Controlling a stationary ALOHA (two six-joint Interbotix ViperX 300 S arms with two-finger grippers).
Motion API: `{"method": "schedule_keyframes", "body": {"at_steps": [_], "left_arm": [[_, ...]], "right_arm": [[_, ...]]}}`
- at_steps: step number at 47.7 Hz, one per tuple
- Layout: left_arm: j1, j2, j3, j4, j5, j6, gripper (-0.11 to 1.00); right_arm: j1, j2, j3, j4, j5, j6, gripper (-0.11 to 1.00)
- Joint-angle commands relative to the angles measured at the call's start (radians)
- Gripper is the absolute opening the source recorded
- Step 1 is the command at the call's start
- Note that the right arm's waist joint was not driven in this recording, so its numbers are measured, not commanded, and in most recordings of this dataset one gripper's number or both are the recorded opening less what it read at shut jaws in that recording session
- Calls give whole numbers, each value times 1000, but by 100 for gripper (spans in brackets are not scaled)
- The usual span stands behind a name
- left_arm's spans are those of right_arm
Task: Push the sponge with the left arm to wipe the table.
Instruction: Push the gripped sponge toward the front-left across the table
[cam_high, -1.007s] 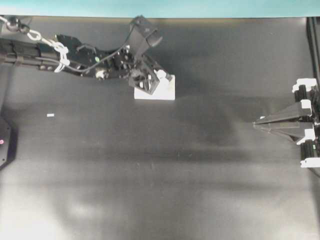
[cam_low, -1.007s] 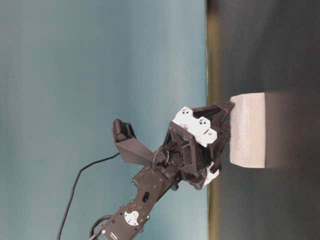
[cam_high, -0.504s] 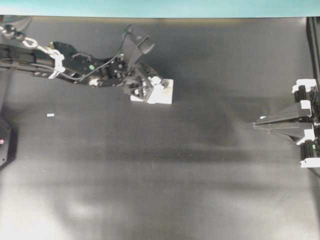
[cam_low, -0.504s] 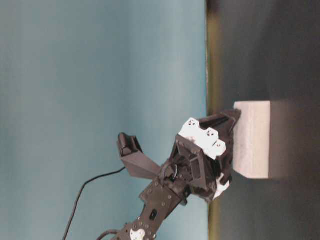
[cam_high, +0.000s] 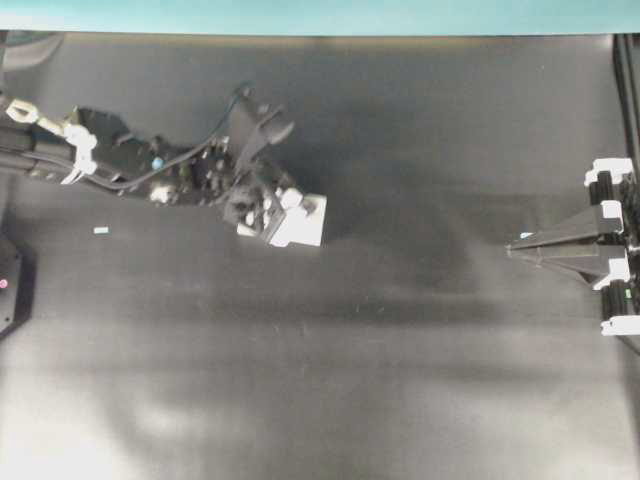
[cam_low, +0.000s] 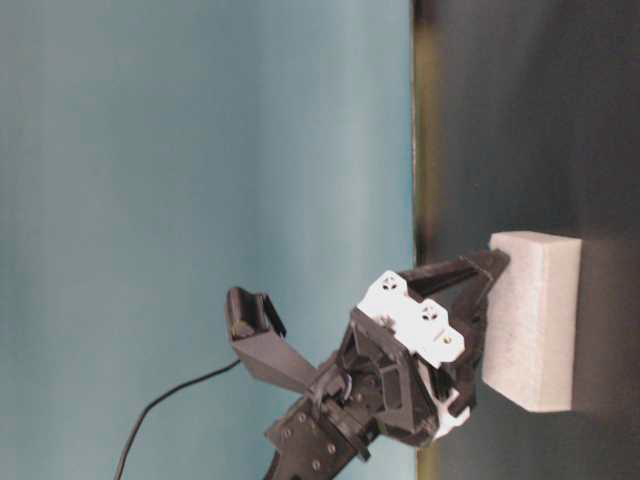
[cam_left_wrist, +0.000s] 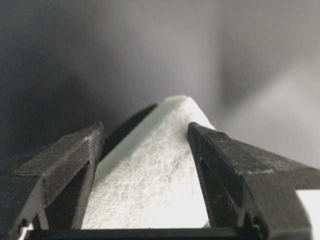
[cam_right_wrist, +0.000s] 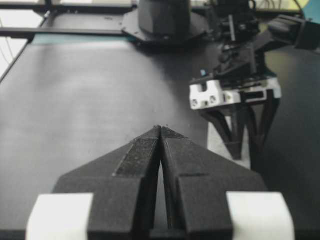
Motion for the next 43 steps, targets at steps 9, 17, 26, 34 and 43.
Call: {"method": "schedule_keyframes", "body": {"at_steps": [9,17,26,34,43], "left_arm": [[-51,-51,67,5,-5,-51,66],[-60,-83,106,5,-5,-71,66],[-41,-89,114,3,-23,-55,66],[-40,-84,109,5,-3,-55,66],[-95,-95,135,3,104,-66,66]], "right_arm": [[0,3,-5,3,-6,9,-1],[0,3,-5,3,-6,8,-1],[0,3,-3,3,-6,8,-1],[0,3,0,3,-6,8,-1],[0,3,2,3,-6,8,-1]]}}
